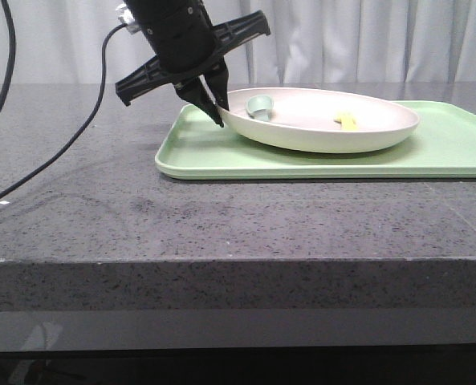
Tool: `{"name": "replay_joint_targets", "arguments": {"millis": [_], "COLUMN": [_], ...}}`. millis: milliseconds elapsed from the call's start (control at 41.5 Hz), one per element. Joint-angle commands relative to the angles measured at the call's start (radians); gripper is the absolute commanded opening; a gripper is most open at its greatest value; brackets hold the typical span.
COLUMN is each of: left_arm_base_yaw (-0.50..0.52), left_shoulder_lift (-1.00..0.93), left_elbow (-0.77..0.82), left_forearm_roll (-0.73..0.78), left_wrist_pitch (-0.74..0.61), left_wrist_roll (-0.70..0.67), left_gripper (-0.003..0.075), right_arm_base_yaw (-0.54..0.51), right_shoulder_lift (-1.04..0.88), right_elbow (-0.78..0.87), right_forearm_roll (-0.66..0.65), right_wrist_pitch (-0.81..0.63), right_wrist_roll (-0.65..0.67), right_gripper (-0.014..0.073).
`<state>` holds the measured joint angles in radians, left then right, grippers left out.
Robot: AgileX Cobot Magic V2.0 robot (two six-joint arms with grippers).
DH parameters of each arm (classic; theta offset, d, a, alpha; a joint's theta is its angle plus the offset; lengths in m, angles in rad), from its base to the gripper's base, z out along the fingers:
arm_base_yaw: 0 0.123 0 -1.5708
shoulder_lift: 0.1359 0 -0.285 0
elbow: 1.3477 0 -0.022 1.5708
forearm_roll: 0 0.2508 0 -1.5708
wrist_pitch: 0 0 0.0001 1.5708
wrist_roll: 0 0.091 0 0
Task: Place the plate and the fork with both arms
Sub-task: 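Lower the plate onto the green tray and open the left gripper, then raise the left gripper away from the plate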
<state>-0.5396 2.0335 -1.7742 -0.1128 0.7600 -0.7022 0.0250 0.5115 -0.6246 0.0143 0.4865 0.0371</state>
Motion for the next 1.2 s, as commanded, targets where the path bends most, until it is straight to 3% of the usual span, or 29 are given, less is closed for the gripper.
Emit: {"name": "replay_joint_targets", "arguments": {"millis": [0, 120, 337, 481, 650, 746, 867, 1011, 1179], "left_arm_base_yaw": [-0.019, -0.021, -0.02, -0.02, -0.02, -0.009, 0.047, 0.163, 0.218], "left_shoulder_lift": [-0.057, -0.057, -0.114, -0.191, -0.326, -0.418, -0.557, -0.742, -0.933], "left_elbow": [-0.037, -0.037, -0.037, -0.037, -0.029, 0.013, 0.117, 0.286, 0.451], "left_forearm_roll": [-0.017, -0.017, -0.002, 0.09, 0.239, 0.244, 0.166, -0.055, -0.101], "left_wrist_pitch": [-0.045, -0.035, 0.037, 0.123, 0.287, 0.301, 0.25, 0.181, 0.167], "left_wrist_roll": [-0.012, -0.012, 0.106, 0.209, 0.422, 0.544, 0.617, 0.779, 0.843], "left_gripper": [0.0197, 0.0288, 0.0284, 0.0284, 0.0284, 0.0284, 0.0284, 0.0284, 0.0284], "right_arm_base_yaw": [0.003, 0.003, 0.003, 0.003, 0.003, 0.003, 0.003, 0.003, 0.003], "right_shoulder_lift": [0.008, 0.008, 0.008, 0.008, 0.008, 0.008, 0.008, 0.008, 0.008], "right_elbow": [-0.033, -0.033, -0.033, -0.033, -0.033, -0.033, -0.033, -0.033, -0.033], "right_forearm_roll": [-0.008, -0.008, -0.008, -0.008, -0.008, -0.008, -0.008, -0.008, -0.008], "right_wrist_pitch": [-0.078, -0.078, -0.078, -0.078, -0.078, -0.078, -0.078, -0.078, -0.078], "right_wrist_roll": [-0.007, -0.007, -0.007, -0.007, -0.007, -0.007, -0.007, -0.007, -0.007], "right_gripper": [0.051, 0.051, 0.051, 0.051, 0.051, 0.051, 0.051, 0.051, 0.051]}}
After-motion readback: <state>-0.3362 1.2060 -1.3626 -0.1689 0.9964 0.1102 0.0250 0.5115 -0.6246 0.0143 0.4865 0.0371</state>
